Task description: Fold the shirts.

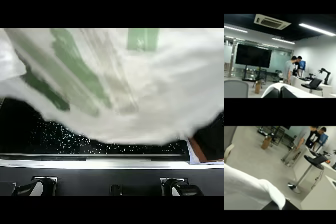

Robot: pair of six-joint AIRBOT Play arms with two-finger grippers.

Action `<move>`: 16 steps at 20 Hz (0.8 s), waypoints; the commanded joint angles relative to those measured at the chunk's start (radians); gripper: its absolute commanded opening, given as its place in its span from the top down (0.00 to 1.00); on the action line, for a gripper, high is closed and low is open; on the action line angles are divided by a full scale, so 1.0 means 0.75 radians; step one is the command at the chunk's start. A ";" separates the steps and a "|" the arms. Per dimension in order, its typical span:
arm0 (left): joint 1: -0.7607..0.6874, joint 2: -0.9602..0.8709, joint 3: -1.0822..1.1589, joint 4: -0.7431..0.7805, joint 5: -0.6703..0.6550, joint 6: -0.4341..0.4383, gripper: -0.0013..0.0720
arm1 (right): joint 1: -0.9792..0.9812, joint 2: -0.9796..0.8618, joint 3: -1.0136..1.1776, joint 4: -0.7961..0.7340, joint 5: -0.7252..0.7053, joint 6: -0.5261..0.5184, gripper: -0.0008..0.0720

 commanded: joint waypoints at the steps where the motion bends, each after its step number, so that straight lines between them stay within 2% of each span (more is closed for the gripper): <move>1: 0.001 -0.010 0.006 0.058 -0.048 -0.010 0.94 | 0.000 -0.026 0.022 -0.018 0.131 0.037 0.93; 4: 0.001 -0.119 0.005 0.180 -0.274 -0.015 0.94 | 0.000 -0.178 0.018 -0.016 0.414 0.038 0.93; 6: 0.001 -0.275 -0.004 0.186 -0.463 -0.010 0.94 | 0.000 -0.374 -0.017 0.002 0.644 0.032 0.93; 8: -0.015 -0.468 -0.064 0.187 -0.604 0.059 0.94 | 0.000 -0.612 -0.117 0.079 0.716 -0.004 0.93; 12: -0.083 -0.866 -0.335 0.263 -0.630 0.107 0.94 | 0.000 -1.084 -0.248 0.236 0.482 0.038 0.93; 14: -0.109 -1.076 -0.415 0.302 -0.556 0.108 0.94 | -0.001 -1.277 -0.248 0.332 0.283 0.072 0.93; 16: -0.126 -1.253 -0.412 0.282 -0.398 0.110 0.93 | 0.000 -1.394 -0.248 0.384 0.029 0.107 0.93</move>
